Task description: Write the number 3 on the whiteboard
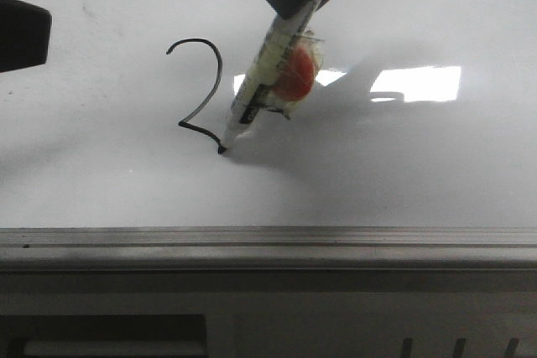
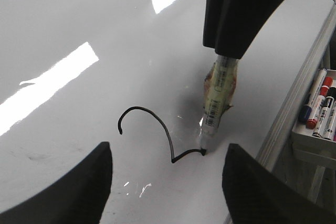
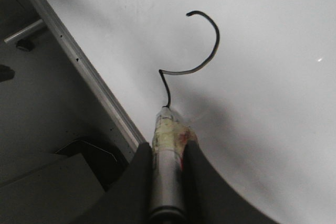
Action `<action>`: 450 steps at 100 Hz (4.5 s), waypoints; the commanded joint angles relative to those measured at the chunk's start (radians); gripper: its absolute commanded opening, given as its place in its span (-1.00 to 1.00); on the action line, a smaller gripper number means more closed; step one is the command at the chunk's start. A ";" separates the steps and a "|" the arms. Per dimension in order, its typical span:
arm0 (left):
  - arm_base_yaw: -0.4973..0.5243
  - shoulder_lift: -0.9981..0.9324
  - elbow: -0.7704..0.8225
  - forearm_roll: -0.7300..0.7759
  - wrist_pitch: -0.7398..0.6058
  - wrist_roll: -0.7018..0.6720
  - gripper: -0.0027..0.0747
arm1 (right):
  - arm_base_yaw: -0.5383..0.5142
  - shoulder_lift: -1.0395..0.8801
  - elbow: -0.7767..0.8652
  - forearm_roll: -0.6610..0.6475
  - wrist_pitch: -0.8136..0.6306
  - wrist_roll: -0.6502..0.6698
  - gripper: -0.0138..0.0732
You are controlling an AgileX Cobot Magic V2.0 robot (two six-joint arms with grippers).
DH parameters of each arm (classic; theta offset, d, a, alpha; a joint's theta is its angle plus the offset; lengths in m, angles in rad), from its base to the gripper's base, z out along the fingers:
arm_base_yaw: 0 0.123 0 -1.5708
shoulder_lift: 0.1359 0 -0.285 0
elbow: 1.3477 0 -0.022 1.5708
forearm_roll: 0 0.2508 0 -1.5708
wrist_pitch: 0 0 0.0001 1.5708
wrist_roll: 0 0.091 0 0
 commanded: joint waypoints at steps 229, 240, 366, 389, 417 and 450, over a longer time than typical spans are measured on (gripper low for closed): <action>-0.062 0.294 -0.031 -0.943 -0.171 -0.015 -0.98 | 0.104 -0.088 -0.087 -0.111 -0.166 0.011 0.66; -0.062 0.316 -0.031 -0.983 -0.165 -0.015 -0.98 | 0.104 -0.093 -0.087 -0.111 -0.169 0.011 0.66; -0.062 -0.222 -0.024 -0.978 -0.068 0.386 -0.98 | 0.103 -0.408 0.116 -0.139 -0.244 0.049 -0.80; -0.062 -0.461 0.078 -0.977 -0.055 0.525 -0.98 | 0.103 -0.723 0.459 -0.204 -0.602 0.049 -0.80; -0.062 -0.581 0.153 -0.977 -0.049 0.538 -0.98 | 0.103 -0.974 0.747 -0.245 -0.675 0.049 -0.80; -0.062 -0.581 0.153 -0.977 -0.049 0.538 -0.98 | 0.103 -0.996 0.783 -0.245 -0.662 0.049 -0.80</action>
